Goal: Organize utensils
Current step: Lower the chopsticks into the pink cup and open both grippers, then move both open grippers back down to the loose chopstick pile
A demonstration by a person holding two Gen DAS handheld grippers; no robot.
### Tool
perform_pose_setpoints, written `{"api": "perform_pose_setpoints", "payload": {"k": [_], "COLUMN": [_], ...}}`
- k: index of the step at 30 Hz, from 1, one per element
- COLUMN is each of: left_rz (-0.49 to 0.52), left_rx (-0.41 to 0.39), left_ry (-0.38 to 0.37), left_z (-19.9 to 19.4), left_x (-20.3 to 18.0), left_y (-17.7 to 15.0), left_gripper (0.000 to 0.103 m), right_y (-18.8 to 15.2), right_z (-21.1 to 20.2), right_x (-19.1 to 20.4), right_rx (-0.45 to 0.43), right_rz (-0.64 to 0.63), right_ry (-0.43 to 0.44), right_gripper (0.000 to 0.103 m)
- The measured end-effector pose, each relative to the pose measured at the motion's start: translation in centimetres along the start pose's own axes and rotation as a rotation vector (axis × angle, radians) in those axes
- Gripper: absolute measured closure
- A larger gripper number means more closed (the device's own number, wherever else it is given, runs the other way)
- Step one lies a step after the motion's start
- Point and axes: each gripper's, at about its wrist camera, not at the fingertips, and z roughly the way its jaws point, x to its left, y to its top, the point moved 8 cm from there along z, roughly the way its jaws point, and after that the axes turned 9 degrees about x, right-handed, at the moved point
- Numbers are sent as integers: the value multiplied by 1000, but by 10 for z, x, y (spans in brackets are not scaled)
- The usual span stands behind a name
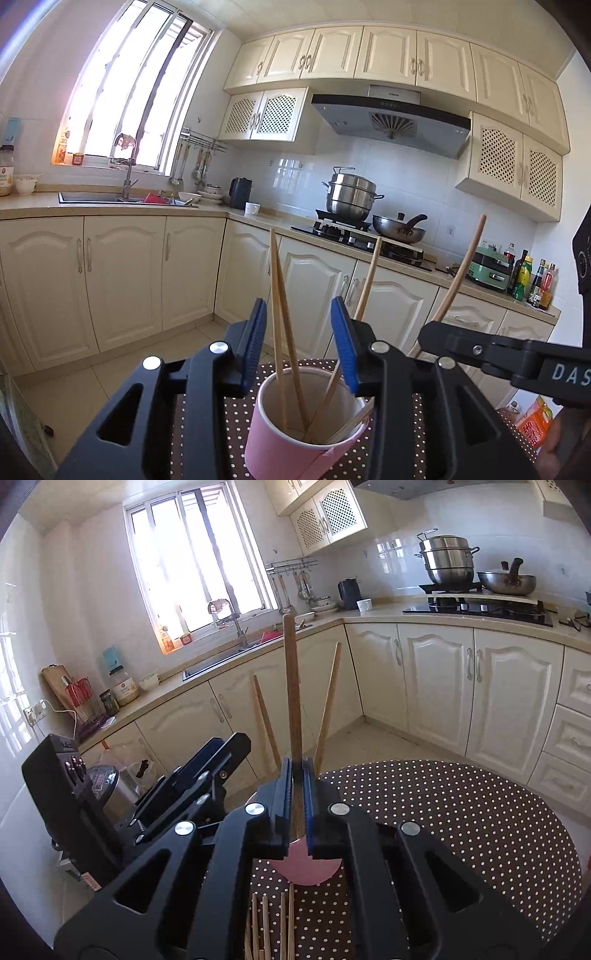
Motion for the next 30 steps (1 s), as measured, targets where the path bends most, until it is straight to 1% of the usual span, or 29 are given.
{"api": "perform_pose_setpoints", "payload": {"k": [2,6,10,14,15,25,30], "left_rz": [8,11,4,6,10,43,76], "left_rx": [12,19,28,38,38,26,16], "left_ry": [2,5,7,22,23,64,101], "left_z": [-3,-14,-29,-44,-50,-104,-130], "left_x": [0,0,4,6,6,1,-5], "left_y": [0,0,0,2,2,4,4], "left_gripper": [66,58,52,51,51,50,47], "right_y": [-2,-2,-1,-1,-1,-5,-16], "right_z": [-1,-3,-8,-17,-20,-61,-84], "right_x": [0,0,2,6,7,15,21], "right_rx": [3,7,-2,-15,-19,-60,-76], "right_rz": [5,13,21,24,23,13,-6], "right_ry": [-2,-11,-22,-27,-25,-28,-34], "right_gripper": [96,96,94,84,83,83,83]}}
